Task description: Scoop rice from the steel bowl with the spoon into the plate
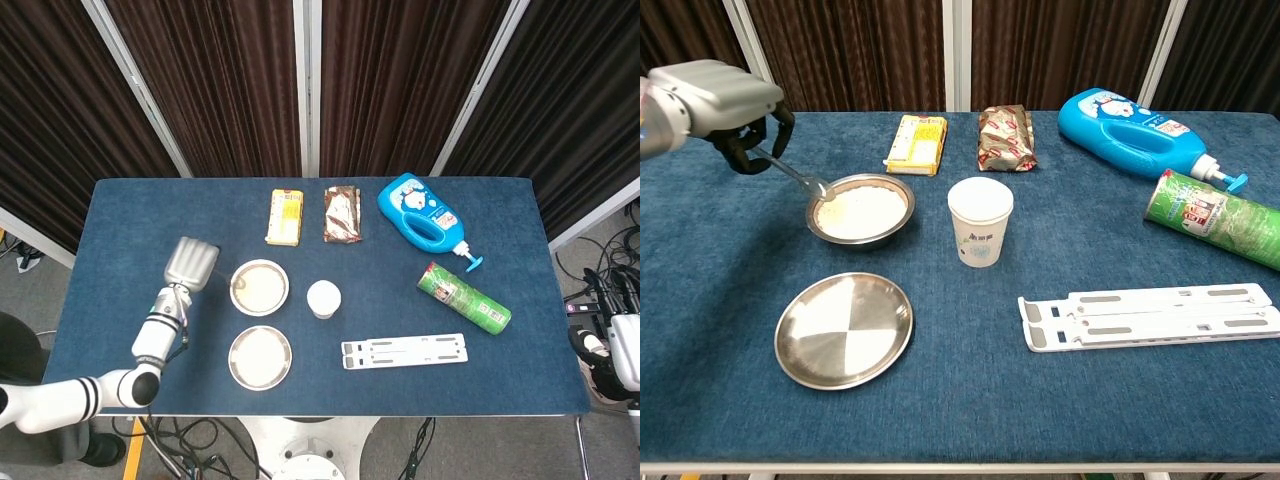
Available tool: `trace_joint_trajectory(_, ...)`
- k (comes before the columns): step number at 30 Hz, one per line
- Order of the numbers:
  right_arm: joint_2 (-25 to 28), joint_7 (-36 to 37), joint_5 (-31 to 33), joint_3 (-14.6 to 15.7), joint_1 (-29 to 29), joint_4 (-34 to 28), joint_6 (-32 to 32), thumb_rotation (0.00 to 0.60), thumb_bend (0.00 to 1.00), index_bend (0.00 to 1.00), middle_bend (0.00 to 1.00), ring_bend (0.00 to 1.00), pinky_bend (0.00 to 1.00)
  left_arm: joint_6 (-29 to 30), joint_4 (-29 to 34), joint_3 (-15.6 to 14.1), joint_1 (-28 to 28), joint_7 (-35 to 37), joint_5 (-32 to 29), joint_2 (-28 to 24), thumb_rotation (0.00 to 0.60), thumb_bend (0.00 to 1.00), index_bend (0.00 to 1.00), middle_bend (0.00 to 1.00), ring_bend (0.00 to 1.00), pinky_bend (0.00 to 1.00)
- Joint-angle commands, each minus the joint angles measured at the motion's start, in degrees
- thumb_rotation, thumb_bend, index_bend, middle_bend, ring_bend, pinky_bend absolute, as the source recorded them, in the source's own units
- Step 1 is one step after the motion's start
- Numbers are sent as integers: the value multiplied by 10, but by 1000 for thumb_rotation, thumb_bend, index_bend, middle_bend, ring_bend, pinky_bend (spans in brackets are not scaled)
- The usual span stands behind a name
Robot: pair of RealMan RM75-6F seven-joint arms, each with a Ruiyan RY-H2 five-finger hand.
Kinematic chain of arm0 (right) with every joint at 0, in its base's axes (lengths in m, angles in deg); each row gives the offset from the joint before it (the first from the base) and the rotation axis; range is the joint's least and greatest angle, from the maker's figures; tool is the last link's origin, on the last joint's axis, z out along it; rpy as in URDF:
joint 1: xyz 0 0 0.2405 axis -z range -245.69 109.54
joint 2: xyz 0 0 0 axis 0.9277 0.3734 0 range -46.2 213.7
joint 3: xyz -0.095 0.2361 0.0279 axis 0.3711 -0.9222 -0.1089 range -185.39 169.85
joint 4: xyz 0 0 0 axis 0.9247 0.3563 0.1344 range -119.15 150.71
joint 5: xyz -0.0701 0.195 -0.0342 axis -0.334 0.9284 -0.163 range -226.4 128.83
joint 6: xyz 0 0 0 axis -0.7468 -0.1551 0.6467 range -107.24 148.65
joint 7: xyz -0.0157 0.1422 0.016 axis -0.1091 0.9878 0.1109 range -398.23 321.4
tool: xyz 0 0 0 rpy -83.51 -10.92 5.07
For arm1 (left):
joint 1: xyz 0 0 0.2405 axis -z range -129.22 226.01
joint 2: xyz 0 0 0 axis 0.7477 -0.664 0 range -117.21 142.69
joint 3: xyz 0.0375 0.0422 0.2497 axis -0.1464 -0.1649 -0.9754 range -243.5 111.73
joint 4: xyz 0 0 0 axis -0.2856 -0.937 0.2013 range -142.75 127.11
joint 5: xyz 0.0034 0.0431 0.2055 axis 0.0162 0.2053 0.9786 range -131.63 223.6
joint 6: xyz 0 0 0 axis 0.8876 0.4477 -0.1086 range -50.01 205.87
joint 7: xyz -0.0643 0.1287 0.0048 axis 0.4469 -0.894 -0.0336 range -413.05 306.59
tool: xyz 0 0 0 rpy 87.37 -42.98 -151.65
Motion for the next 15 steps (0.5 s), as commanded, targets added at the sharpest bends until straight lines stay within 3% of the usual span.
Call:
trace_joint_trajectory(1,-1,3,0,1,2,3,-2,600,245,0,177,0,0,22,-5,-3,30,-66,-49,27,600,532,634,960,897,1000)
trace_joint_trajectory(9,-4,15,1,4,8,12,-6,600,245,0,177,0,0,55,-24,-1,55,-128,-103,64,600,534,635,961,901,1000)
trace_joint_trajectory(15,-5,17,1,5,9,15,-5,600,244,0,178,0,0,66,-30,-11,59,-137,-103,83,600,535,635,961,901,1000)
